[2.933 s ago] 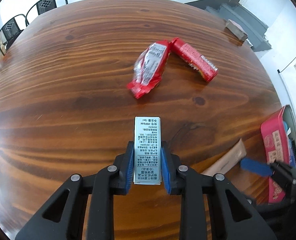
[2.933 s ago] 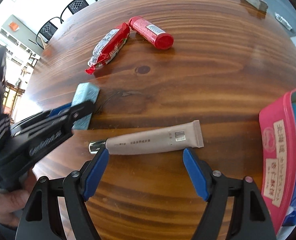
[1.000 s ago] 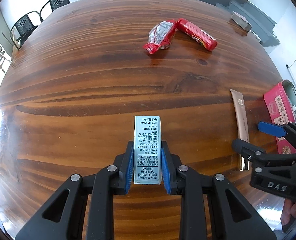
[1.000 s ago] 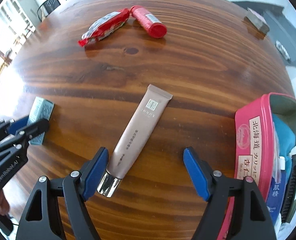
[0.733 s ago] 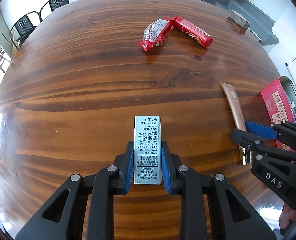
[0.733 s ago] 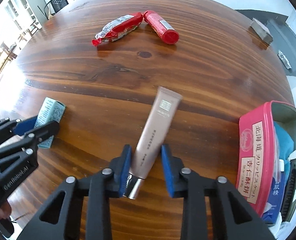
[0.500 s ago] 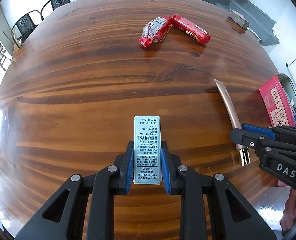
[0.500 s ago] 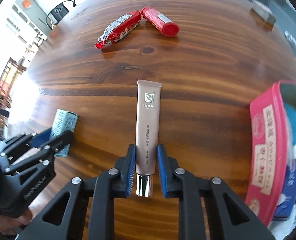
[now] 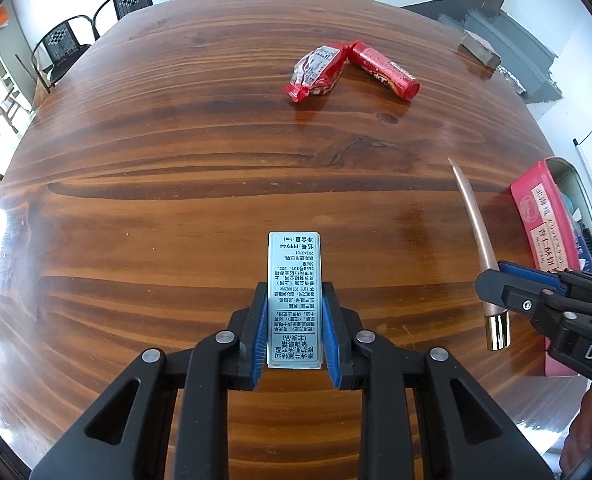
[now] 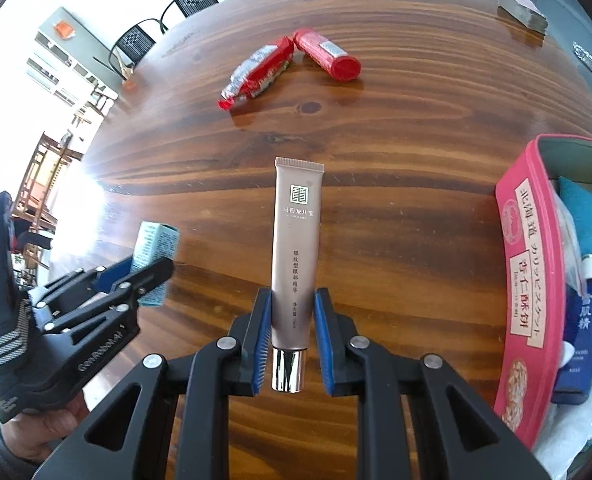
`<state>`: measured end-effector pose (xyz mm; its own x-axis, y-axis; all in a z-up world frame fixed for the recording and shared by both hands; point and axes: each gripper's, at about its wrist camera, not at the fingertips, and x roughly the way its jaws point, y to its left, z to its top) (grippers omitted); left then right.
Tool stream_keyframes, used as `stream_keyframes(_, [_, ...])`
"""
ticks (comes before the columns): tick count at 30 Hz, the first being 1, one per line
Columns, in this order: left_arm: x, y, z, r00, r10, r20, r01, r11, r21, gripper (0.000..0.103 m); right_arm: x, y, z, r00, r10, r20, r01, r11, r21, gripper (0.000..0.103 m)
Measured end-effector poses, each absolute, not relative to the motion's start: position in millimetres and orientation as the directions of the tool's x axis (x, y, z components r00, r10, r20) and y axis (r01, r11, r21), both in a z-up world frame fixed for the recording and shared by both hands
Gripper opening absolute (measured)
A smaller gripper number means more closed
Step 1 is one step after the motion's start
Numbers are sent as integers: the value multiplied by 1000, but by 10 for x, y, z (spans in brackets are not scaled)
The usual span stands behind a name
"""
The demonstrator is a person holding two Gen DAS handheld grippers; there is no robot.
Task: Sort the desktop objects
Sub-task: 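Carry the light-blue box and beige tube over the pink tin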
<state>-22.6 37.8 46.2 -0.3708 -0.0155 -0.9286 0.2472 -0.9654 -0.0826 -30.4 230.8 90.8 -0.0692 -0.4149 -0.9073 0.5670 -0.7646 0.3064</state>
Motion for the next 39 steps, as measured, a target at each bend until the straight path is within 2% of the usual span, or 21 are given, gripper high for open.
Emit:
stream_keyframes(19, [-50, 907, 838, -426, -8, -905, 195, -977, -83, 26, -469, 2847, 1127, -108, -523, -845, 503, -762, 407, 24])
stream_keyframes(39, [-299, 1978, 1251, -484, 116, -867, -17, -992, -123, 26, -749, 3941, 1382, -265, -510, -819, 370, -838, 402, 24])
